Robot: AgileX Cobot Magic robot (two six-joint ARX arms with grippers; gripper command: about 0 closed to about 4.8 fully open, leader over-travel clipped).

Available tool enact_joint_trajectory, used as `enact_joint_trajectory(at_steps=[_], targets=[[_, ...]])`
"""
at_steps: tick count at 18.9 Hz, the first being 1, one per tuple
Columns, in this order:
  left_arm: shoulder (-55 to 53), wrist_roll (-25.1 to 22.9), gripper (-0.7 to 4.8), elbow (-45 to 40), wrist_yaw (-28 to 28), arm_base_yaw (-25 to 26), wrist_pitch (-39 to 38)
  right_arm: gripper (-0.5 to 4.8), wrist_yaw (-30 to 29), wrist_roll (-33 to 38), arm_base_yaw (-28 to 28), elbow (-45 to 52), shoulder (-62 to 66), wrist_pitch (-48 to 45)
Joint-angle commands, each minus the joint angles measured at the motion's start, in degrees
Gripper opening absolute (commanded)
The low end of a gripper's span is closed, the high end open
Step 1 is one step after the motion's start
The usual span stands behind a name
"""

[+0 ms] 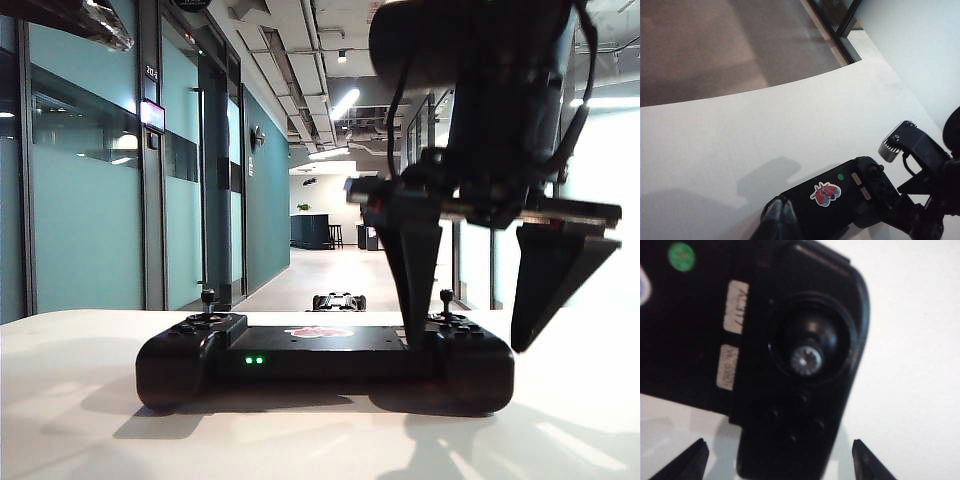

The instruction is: Push the left joystick on the remote control sitting on the white table forward to make the robot dog walk in a straight line until it approaches the door.

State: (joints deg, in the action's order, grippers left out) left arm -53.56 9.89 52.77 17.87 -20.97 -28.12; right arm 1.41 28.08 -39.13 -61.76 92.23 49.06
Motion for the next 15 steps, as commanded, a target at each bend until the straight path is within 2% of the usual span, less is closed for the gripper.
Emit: enact_joint_trajectory(at_steps=[1, 13, 14, 15], targets=[[0.07, -0.44, -0.05, 0.31, 0.42, -0.04, 0.59, 3.91, 0.11, 0.28, 0.24, -0.17, 1.11, -0.94], [0.09, -0.44, -0.05, 0.31, 0.42, -0.04, 0.55, 3.86, -0.24, 0.48, 0.74, -0.17, 4.42, -3.21], [0.09, -0.44, -0.05, 0.31, 0.39, -0.04, 0.52, 3.53, -0.24, 0.52, 0.74, -0.17, 4.61, -3.3], [0.09, -0.44, -0.05, 0.31, 0.42, -0.04, 0.52, 2.98, -0.09, 0.92, 0.74, -0.17, 4.76, -3.28]])
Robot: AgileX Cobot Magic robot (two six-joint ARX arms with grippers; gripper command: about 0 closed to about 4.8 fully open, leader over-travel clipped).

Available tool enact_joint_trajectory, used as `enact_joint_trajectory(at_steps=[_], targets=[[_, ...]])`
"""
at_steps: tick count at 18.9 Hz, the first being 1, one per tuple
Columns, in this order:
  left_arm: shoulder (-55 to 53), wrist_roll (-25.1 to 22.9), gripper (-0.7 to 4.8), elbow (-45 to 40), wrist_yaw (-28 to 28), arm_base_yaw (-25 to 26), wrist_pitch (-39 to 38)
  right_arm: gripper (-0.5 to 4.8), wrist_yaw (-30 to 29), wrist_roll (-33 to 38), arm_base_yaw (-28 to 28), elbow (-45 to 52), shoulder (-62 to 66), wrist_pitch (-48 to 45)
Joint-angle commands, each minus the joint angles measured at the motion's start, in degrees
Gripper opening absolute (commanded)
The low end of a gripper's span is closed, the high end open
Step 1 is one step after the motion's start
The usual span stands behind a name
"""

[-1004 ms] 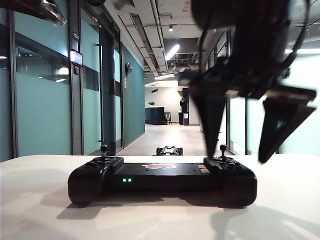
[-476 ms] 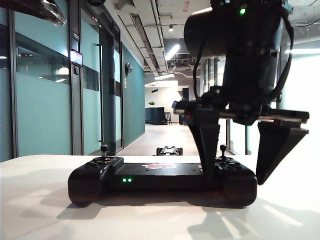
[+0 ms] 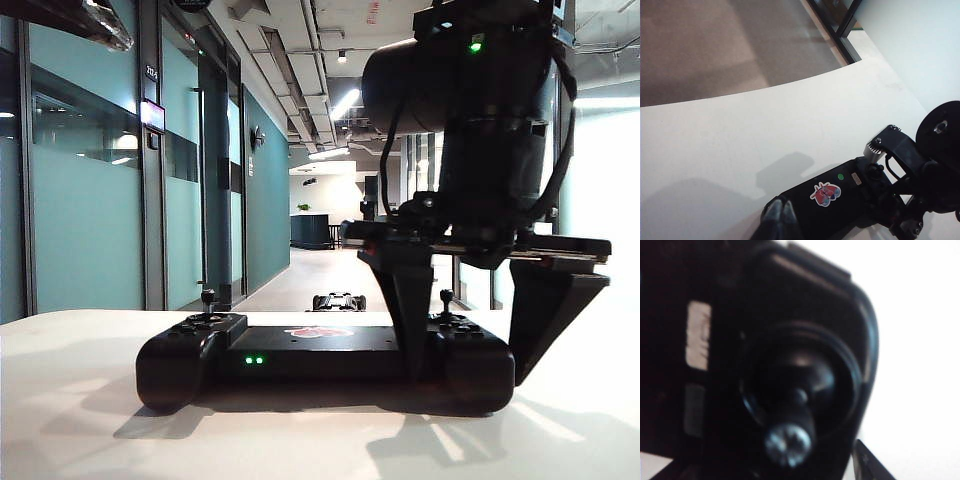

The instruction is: Push the left joystick on the remote control sitting on the white table forward to make the robot dog walk in a straight line until it approaches the door.

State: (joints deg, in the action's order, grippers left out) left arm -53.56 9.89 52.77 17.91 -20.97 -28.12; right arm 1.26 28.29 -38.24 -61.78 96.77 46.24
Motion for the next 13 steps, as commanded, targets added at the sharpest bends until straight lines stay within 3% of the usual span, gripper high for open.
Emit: enact_joint_trajectory(at_steps=[1, 2, 4, 6, 10, 13], targets=[[0.09, -0.44, -0.05, 0.31, 0.35, -0.04, 0.5, 2.17, 0.04, 1.46, -0.15, -0.15, 0.37, -0.33], [0.07, -0.44, -0.05, 0.31, 0.37, -0.04, 0.48, 1.58, 0.04, 1.99, -0.15, -0.15, 0.39, -0.31], [0.07, -0.44, -0.05, 0.31, 0.37, -0.04, 0.28, 1.15, 0.07, 2.14, -0.15, -0.15, 0.39, -0.31], [0.07, -1.18, -0.05, 0.28, 0.37, -0.04, 0.33, 1.15, 0.07, 5.14, -0.17, -0.15, 0.39, -0.2], [-2.27, -7.17, -0.06, 0.22, 2.99, -0.04, 0.31, 1.16, 0.17, 9.4, -0.2, -0.15, 0.39, -0.22], [-7.19, -11.54, -0.05, 0.17, 6.25, -0.04, 0.76, 1.16, 3.85, 9.46, -0.24, -0.15, 0.39, 0.28]])
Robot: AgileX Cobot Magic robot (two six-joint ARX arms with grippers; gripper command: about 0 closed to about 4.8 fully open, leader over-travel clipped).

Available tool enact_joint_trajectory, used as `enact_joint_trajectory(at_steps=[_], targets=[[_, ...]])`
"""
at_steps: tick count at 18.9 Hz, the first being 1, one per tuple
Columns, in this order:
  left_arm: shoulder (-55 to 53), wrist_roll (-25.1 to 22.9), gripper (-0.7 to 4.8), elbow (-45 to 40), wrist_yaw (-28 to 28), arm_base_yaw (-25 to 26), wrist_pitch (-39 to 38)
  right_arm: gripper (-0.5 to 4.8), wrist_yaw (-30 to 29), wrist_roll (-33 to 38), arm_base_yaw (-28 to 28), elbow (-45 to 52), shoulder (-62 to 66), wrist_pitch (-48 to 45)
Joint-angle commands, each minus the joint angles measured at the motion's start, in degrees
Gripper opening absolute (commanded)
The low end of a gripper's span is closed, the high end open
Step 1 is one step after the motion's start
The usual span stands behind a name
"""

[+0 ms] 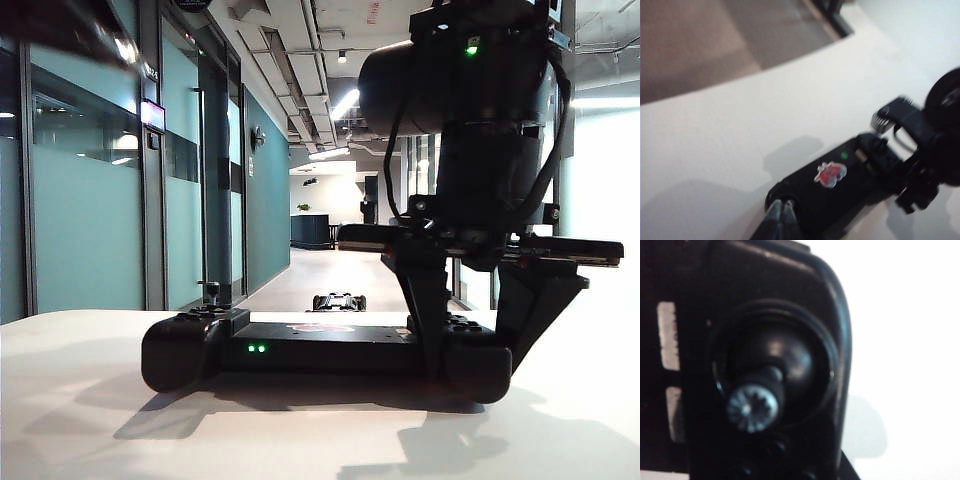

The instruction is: Push the left joystick on the remote control sitting on the white table forward to make the robot dog walk in a straight line until it approaches the door.

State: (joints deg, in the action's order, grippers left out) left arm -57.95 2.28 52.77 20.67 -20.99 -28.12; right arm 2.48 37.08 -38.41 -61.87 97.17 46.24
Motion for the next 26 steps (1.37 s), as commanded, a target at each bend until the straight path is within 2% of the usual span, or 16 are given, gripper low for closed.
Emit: enact_joint_trajectory(at_steps=[1, 3, 4, 8, 11, 16, 19, 26], targets=[[-4.96, -6.12, -0.05, 0.11, 5.14, -0.02, 1.05, 1.16, 3.67, 0.68, -0.07, -0.07, 0.0, 0.48], [-8.85, -9.94, -0.05, -1.84, 8.33, -0.02, 4.2, 1.16, 4.02, 0.66, -0.04, -0.07, 0.0, 0.52], [-10.58, -10.01, -0.05, -3.54, 11.63, -0.02, 7.26, 1.16, 4.02, 0.66, -0.04, -0.07, 0.0, 0.5], [-14.29, -13.18, -0.05, -10.6, 18.25, 0.0, 17.25, 1.16, 3.82, 0.92, -0.04, -0.07, 0.0, 0.55], [-17.31, -15.96, -0.05, -11.89, 18.64, -0.02, 17.66, 1.16, 3.85, 0.92, -0.04, -0.07, 0.0, 0.55], [-25.51, -16.0, -0.05, -11.89, 20.57, -0.02, 24.46, 1.16, 3.87, 0.9, -0.04, -0.07, 0.0, 0.39], [-29.09, -16.02, -0.05, -11.89, 20.72, -0.02, 25.97, 1.16, 3.85, 0.9, -0.02, -0.07, 0.0, 0.39], [-31.28, -15.74, -0.05, -11.89, 20.52, -0.02, 28.89, 1.15, 3.85, 0.87, -0.02, -0.07, 0.0, 0.33]])
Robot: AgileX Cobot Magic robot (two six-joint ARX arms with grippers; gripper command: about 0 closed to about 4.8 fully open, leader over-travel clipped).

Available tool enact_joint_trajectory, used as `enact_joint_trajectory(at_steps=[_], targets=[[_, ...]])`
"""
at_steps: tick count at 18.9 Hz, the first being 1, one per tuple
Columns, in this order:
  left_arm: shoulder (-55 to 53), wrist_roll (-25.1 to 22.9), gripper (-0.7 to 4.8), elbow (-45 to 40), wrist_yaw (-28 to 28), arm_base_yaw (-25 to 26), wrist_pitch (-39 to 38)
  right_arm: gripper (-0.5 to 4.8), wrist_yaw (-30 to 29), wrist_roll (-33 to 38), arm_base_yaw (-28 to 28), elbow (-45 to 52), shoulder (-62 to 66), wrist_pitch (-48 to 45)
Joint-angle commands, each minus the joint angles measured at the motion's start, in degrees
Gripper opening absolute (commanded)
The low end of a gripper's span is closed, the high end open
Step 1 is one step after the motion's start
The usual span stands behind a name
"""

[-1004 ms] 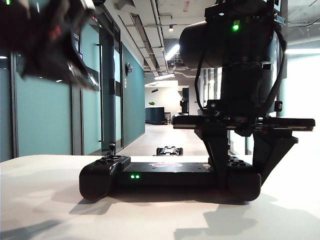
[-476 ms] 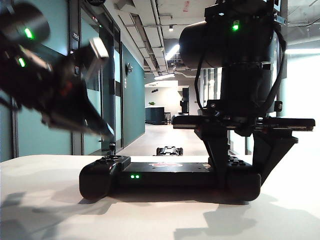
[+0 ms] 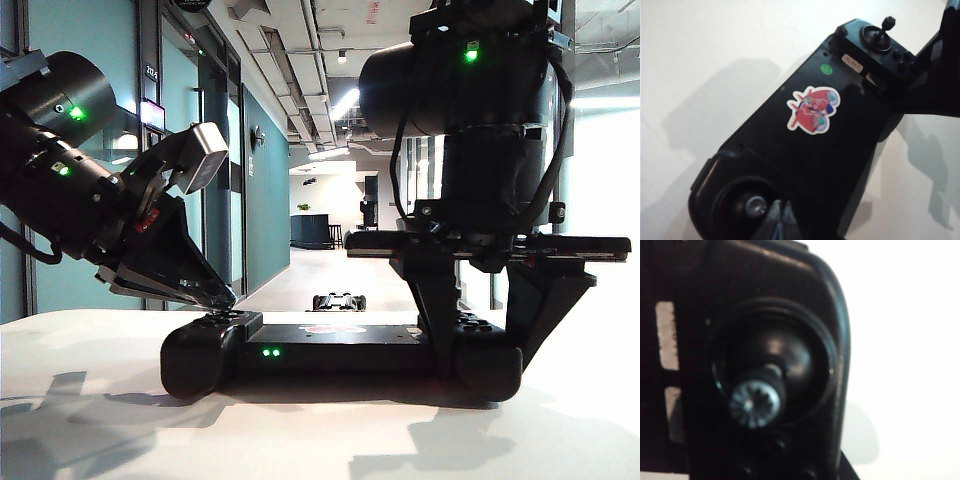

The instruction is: Push the left joystick on the remote control sitting on the white table forward to make the robot dog walk in a straight line until it approaches the door.

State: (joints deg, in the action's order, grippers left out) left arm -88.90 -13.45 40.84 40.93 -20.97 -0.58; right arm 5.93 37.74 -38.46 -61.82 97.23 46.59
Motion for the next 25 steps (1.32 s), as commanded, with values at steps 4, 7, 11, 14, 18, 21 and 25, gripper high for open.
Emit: enact_joint_trajectory(at_steps=[4, 7, 11, 14, 18, 21, 25], targets=[[-1.84, 0.39, -0.05, 0.04, 0.15, -0.02, 3.37, 1.15, 0.39, 0.17, 0.0, -0.11, -0.07, -0.11], [-1.97, 0.42, -0.05, 0.07, -1.27, -0.02, 4.11, 1.15, 0.37, 0.17, 0.0, -0.11, -0.07, -0.09], [-1.97, 0.42, -0.05, 0.07, -1.25, -0.02, 5.01, 1.15, 0.39, -0.2, 0.0, -0.11, -0.07, -0.11], [-1.97, 0.63, -0.05, 0.07, -1.11, -0.02, 5.29, 1.15, 0.39, -0.26, 0.0, -0.11, -0.07, -0.11], [-1.97, 1.57, -0.05, 0.07, 0.0, -0.02, 6.29, 1.15, 0.37, -0.28, 0.0, -0.11, -0.07, -0.09], [-1.97, 1.73, -0.05, 0.07, 0.0, -0.02, 6.82, 1.15, 0.35, -0.28, -0.02, -0.11, -0.07, -0.11], [-2.36, 1.88, -0.05, 0.07, -0.02, -0.02, 7.3, 1.15, 0.35, -0.28, -0.11, -0.11, -0.07, -0.11]])
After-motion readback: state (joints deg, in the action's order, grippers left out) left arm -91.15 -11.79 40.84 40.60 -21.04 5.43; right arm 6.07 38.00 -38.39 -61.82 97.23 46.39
